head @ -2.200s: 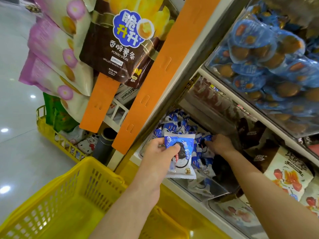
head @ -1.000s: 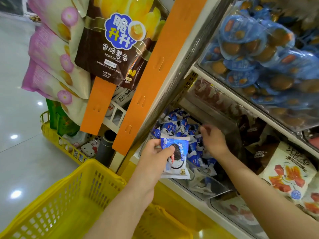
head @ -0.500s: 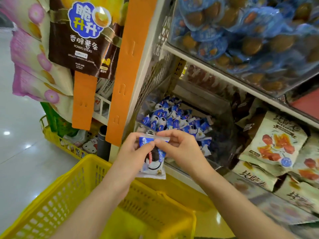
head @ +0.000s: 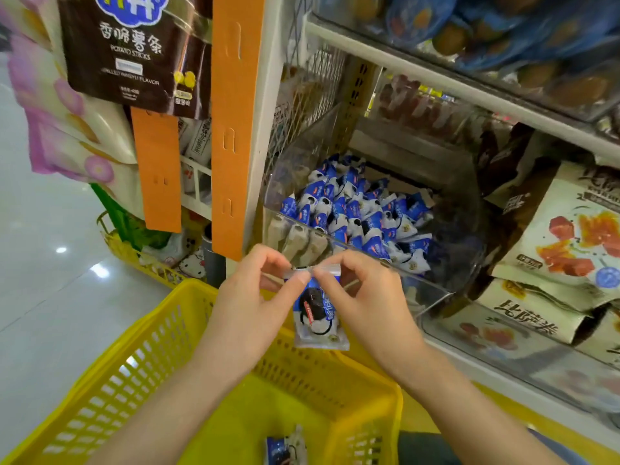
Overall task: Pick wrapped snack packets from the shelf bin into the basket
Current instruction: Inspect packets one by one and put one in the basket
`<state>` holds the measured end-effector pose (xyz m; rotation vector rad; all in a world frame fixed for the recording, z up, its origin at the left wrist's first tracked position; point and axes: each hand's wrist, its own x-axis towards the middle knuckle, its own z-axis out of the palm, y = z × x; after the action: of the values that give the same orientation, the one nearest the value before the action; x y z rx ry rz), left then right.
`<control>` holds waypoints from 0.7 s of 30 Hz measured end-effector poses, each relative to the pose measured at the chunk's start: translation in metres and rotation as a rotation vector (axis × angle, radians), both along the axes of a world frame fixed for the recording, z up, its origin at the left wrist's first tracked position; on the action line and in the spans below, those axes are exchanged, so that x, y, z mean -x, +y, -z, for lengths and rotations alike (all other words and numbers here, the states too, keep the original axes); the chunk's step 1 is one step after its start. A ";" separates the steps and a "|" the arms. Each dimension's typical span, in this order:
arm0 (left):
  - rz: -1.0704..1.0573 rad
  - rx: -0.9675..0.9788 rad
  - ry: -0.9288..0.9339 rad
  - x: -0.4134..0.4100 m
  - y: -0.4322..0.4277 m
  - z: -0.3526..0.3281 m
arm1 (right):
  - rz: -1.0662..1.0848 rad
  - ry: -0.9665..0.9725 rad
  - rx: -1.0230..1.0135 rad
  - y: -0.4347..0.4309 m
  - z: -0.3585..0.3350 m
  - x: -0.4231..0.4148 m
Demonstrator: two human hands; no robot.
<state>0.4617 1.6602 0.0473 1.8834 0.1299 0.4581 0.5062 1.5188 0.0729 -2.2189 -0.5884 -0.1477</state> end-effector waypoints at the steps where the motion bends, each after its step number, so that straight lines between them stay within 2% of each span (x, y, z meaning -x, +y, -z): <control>1: -0.014 -0.008 0.016 0.001 0.000 0.002 | -0.008 -0.048 0.051 -0.001 0.001 0.002; 4: -0.033 0.029 0.088 -0.001 -0.002 0.005 | -0.014 -0.171 0.142 -0.002 0.004 0.006; 7: 0.016 0.312 0.215 -0.002 -0.006 0.005 | -0.031 -0.200 0.111 -0.001 0.004 0.010; 9: 0.026 0.452 0.234 -0.002 -0.007 0.005 | -0.039 -0.194 0.085 -0.001 0.004 0.013; 14: 0.015 0.640 0.240 -0.002 -0.004 0.004 | -0.091 -0.238 0.096 0.000 0.006 0.018; 18: 0.052 0.419 0.180 -0.001 -0.001 0.004 | -0.023 -0.108 -0.055 0.001 0.007 0.013; 21: 0.039 0.132 0.132 0.000 0.000 0.005 | -0.007 -0.053 -0.061 0.002 0.011 0.013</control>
<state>0.4618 1.6607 0.0423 1.7830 0.2057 0.2917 0.4929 1.5206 0.0616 -2.1587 -0.6132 -0.2189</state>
